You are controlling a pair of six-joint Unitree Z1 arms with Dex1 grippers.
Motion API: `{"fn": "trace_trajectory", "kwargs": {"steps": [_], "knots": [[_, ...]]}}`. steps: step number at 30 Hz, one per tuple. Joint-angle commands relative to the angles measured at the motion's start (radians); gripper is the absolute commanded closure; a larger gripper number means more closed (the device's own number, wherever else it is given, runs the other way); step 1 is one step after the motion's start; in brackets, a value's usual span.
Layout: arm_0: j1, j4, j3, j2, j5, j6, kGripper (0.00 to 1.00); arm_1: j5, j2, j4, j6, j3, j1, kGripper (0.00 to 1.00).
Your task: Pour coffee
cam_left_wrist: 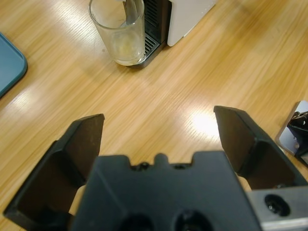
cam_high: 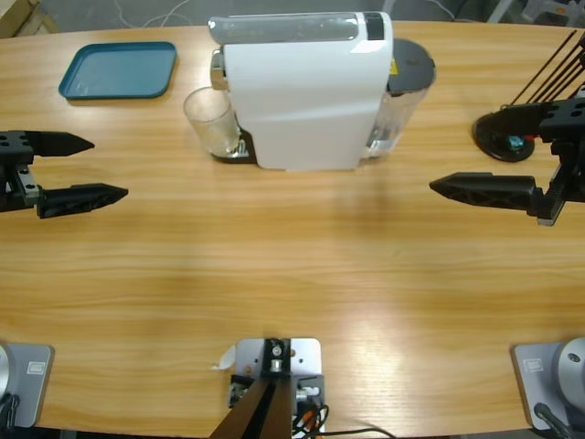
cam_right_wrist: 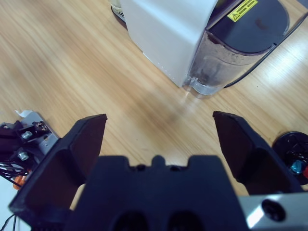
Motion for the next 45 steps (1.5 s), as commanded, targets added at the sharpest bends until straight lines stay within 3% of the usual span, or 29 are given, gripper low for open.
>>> {"fn": "trace_trajectory", "kwargs": {"steps": [1,45], "knots": [[0.003,-0.014,0.01,0.04,-0.002,-0.009,0.0,0.006,-0.021,-0.079,-0.017,0.084,0.008,0.0],[-0.012,-0.011,0.026,-0.007,-0.062,-0.005,0.0,0.0,-0.016,-0.1,-0.017,0.104,0.005,0.0]]}}
